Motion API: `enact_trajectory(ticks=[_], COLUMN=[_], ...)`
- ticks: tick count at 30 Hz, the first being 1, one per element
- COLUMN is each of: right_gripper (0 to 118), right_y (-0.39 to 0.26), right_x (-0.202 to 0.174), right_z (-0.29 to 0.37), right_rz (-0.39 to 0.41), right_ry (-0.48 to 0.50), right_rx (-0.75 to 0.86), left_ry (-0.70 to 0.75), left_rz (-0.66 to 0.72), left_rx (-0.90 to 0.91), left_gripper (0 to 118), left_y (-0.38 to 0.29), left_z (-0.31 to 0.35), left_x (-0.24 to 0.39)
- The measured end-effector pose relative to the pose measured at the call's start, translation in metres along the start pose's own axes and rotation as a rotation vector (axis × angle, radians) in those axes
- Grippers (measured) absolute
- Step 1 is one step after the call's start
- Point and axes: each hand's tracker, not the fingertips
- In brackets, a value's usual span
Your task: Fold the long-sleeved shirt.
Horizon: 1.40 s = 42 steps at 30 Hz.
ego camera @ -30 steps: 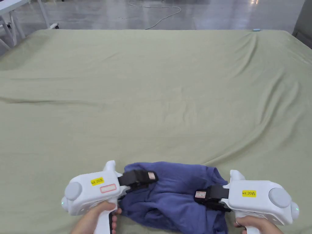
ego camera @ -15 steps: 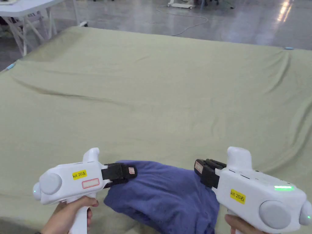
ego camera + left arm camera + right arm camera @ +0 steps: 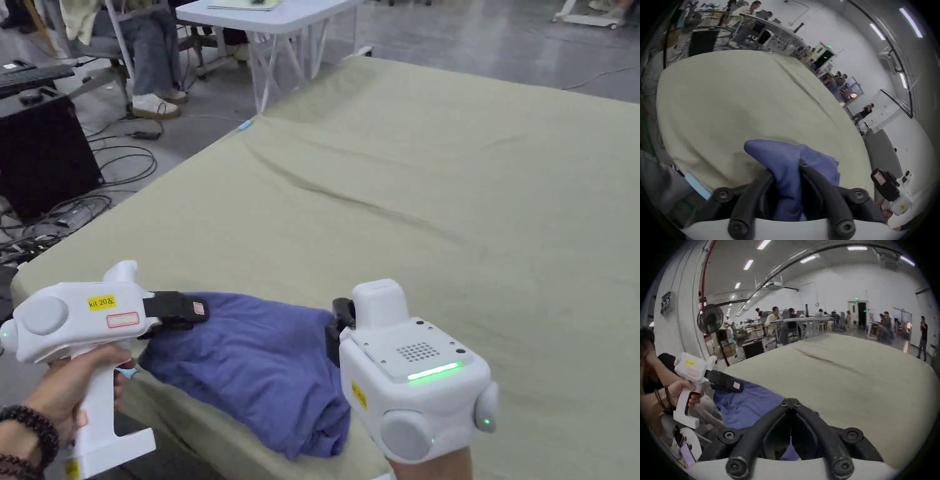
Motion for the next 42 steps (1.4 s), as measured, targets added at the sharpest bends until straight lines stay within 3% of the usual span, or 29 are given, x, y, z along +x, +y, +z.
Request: enact_trajectory(ticks=[1, 4, 5, 8, 10, 11, 12, 14, 17, 20, 25, 32, 34, 38, 42], right_gripper=[0, 0, 0, 0, 0, 0, 0, 0, 0, 0, 0, 0, 0, 0, 0], right_y=[0.0, 0.001, 0.002, 0.006, 0.012, 0.015, 0.02, 0.029, 0.046, 0.054, 0.044, -0.01, -0.031, -0.072, -0.106], right_x=[-0.004, -0.001, 0.002, 0.018, 0.036, 0.045, 0.059, 0.084, 0.125, 0.162, 0.213, 0.258, 0.264, 0.265, 0.258], right_z=[-0.006, -0.008, -0.004, 0.022, 0.046, 0.06, 0.077, 0.108, 0.172, 0.24, 0.343, 0.422, 0.432, 0.451, 0.464], right_rz=[0.002, -0.023, -0.031, -0.038, -0.029, -0.032, -0.041, -0.041, -0.031, -0.024, -0.066, -0.072, -0.079, -0.083, -0.106], right_ry=[0.006, 0.013, 0.012, 0.0, -0.043, -0.072, -0.107, -0.168, -0.315, -0.456, -0.664, -0.917, -1.004, -1.016, -1.049], right_rx=[-0.011, -0.031, -0.034, -0.012, 0.016, 0.037, 0.065, 0.109, 0.194, 0.281, 0.377, 0.432, 0.422, 0.426, 0.441], left_ry=[0.015, -0.037, -0.055, 0.008, -0.063, -0.095, -0.147, -0.173, -0.142, 0.042, -0.064, -0.068, -0.067, -0.128, -0.093], left_rz=[-0.007, -0.049, -0.06, -0.078, -0.127, -0.15, -0.211, -0.314, -0.503, -0.739, -0.97, -1.008, -0.936, -0.79, -0.804], left_rx=[-0.001, 0.066, 0.102, 0.09, 0.086, 0.087, 0.131, 0.194, 0.364, 0.638, 0.751, 0.934, 0.925, 0.78, 0.734], left_gripper=[84, 112, 118, 118, 118, 116, 91, 3, 0, 0, 0, 0, 0, 0, 0], left_y=[-0.002, -0.01, -0.015, -0.015, -0.027, -0.035, -0.043, -0.061, -0.095, -0.142, -0.2, -0.289, -0.31, -0.34, -0.362], left_z=[-0.001, -0.001, 0.001, -0.004, -0.006, -0.007, -0.004, -0.008, -0.01, -0.01, -0.014, -0.044, -0.046, -0.043, -0.042], left_x=[0.001, 0.011, 0.016, 0.047, 0.079, 0.095, 0.117, 0.166, 0.246, 0.336, 0.449, 0.526, 0.529, 0.516, 0.498])
